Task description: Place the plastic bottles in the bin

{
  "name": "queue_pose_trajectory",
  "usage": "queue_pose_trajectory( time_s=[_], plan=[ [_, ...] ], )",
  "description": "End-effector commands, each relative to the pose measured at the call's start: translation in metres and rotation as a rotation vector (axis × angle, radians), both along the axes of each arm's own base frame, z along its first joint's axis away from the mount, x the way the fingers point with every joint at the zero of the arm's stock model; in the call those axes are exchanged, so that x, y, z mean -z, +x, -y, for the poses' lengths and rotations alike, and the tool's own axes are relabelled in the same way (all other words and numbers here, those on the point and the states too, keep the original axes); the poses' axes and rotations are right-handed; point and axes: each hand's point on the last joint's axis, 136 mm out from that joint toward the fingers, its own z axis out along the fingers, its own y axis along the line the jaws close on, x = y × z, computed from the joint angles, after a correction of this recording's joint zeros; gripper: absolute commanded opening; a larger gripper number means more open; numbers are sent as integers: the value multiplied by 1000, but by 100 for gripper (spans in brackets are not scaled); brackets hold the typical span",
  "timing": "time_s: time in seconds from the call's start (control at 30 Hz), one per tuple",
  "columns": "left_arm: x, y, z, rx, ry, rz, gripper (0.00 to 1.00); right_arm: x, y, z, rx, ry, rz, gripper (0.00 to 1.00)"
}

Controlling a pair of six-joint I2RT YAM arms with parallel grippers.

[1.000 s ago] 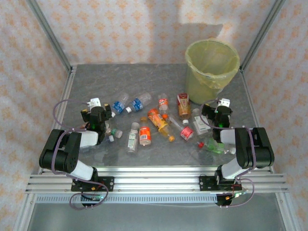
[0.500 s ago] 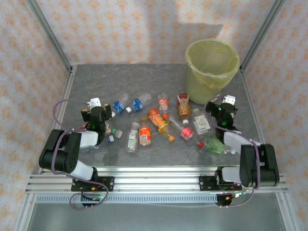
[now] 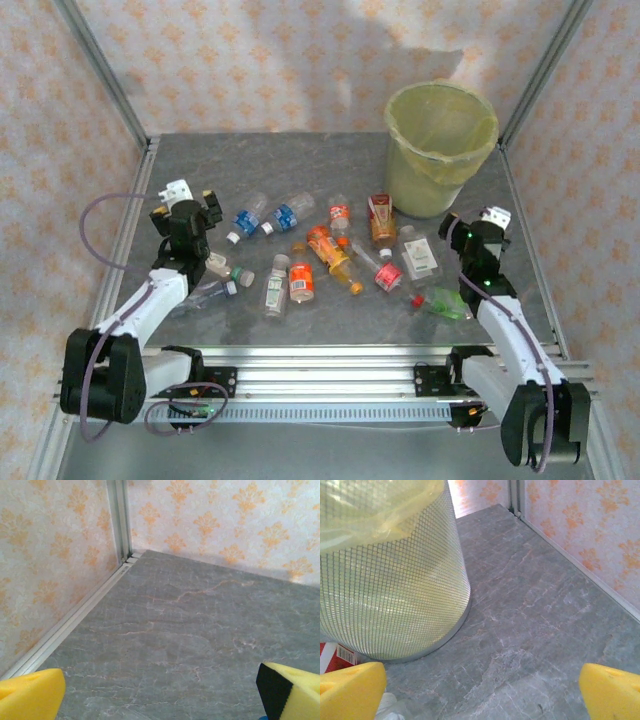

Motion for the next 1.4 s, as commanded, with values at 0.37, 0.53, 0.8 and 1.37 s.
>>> queue_pose_trajectory(
  time_s=[0.37, 0.53, 0.8, 1.37],
  plan=[
    [-13, -92, 10, -104, -407, -104, 100, -10, -26, -15, 39, 133, -262, 99],
    [8, -107, 20, -125, -528, -169, 100, 2, -45, -34, 9, 179, -461, 99],
    [36, -139, 25, -196, -607, -319, 100, 19, -68, -56, -46, 241, -622, 99],
    [60, -156, 8, -348, -457, -647, 100, 20, -62, -63, -77, 261, -637, 99]
  ],
)
